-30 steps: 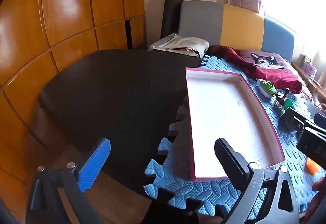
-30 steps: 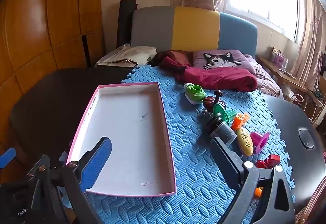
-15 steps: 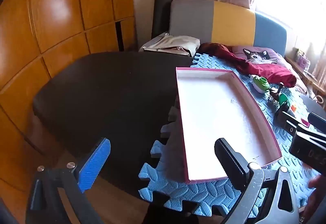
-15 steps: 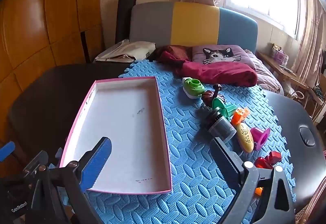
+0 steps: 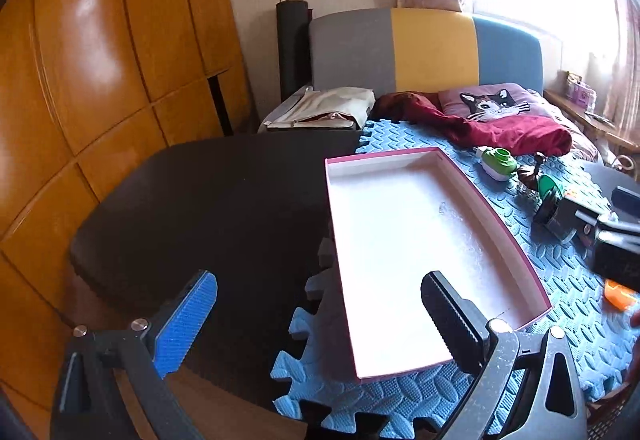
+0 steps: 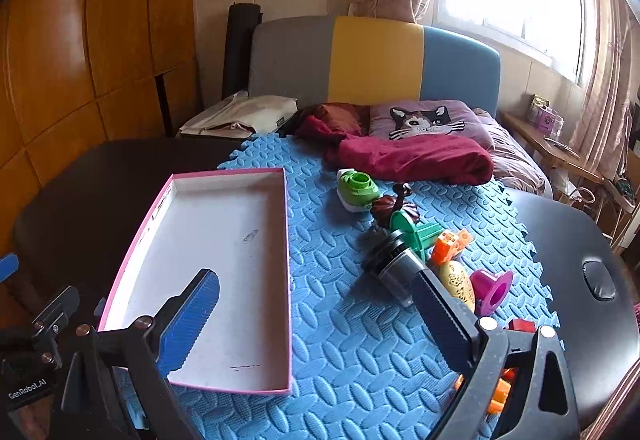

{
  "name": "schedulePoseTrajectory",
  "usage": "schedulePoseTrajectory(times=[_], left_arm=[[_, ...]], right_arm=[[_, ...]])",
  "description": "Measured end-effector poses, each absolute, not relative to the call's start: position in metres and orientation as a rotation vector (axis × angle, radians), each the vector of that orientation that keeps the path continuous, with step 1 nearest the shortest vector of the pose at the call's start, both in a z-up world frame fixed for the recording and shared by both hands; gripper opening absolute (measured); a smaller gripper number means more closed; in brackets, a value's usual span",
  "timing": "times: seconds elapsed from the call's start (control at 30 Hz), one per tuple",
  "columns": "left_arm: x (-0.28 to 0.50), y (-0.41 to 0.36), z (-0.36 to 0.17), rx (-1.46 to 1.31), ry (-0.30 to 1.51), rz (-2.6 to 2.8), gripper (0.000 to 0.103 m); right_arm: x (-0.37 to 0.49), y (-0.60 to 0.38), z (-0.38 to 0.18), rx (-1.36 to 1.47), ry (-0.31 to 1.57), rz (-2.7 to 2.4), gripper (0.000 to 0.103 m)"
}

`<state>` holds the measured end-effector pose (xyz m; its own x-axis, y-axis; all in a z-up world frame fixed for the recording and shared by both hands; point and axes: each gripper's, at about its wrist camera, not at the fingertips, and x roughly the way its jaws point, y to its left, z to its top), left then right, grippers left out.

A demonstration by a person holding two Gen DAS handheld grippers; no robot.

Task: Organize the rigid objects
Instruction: 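Move both tools toward the toys beside the white tray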

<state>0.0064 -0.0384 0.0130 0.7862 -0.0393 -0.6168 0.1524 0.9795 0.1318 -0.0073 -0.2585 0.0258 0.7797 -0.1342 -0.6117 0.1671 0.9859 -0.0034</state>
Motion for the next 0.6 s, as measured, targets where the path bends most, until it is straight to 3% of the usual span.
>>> schedulePoseTrajectory(times=[0.6], left_arm=[[0.004,-0.066,0.011,0.250,0.668,-0.159,0.103]], right_arm=[[-0.022,-0.370,0.036,0.207,0.652,-0.226,0.099]])
